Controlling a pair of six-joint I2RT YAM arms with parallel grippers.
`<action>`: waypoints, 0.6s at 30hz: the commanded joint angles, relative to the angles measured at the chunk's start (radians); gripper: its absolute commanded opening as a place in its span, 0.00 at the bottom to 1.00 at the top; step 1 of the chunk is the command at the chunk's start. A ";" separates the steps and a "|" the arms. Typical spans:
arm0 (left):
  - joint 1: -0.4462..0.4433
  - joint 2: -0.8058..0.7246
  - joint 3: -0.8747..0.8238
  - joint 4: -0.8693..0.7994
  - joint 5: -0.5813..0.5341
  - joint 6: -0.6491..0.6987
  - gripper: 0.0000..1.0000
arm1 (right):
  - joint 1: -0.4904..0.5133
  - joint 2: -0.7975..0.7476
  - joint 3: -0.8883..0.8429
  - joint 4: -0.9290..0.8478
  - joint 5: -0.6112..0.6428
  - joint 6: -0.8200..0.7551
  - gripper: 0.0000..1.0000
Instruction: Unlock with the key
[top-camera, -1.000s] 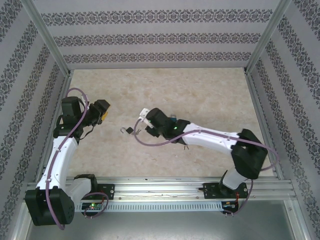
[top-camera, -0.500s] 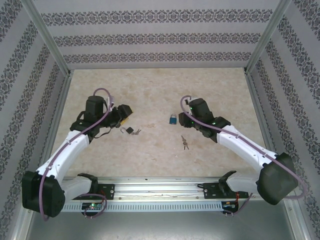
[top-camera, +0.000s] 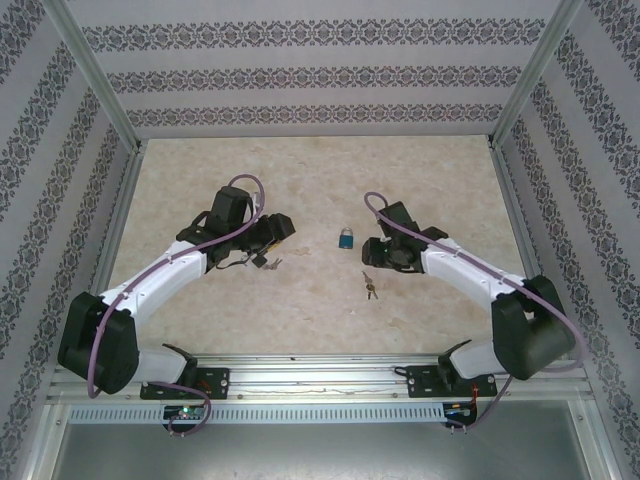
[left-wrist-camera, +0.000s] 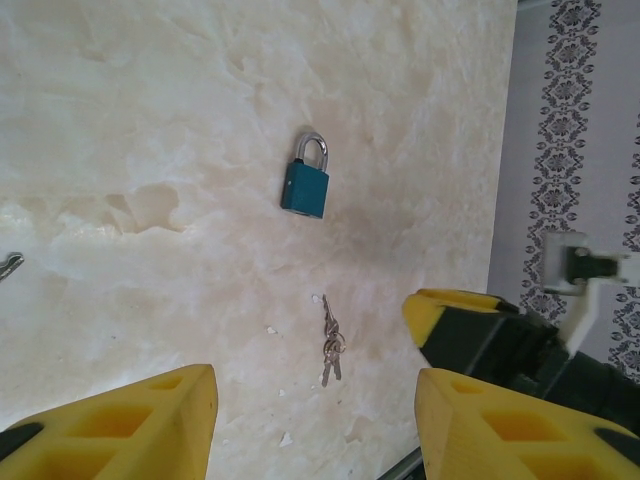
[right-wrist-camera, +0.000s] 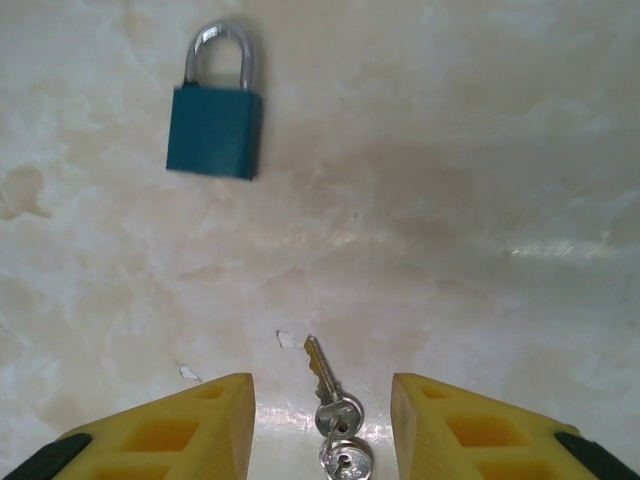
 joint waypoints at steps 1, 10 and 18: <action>-0.007 -0.011 -0.006 0.037 -0.023 0.011 0.54 | 0.033 0.054 -0.015 -0.021 0.000 0.040 0.41; -0.007 -0.023 -0.019 0.032 -0.030 0.011 0.54 | 0.094 0.150 -0.011 -0.049 0.066 0.073 0.38; -0.007 -0.011 -0.023 0.053 -0.026 -0.001 0.54 | 0.148 0.183 -0.032 -0.067 0.098 0.090 0.37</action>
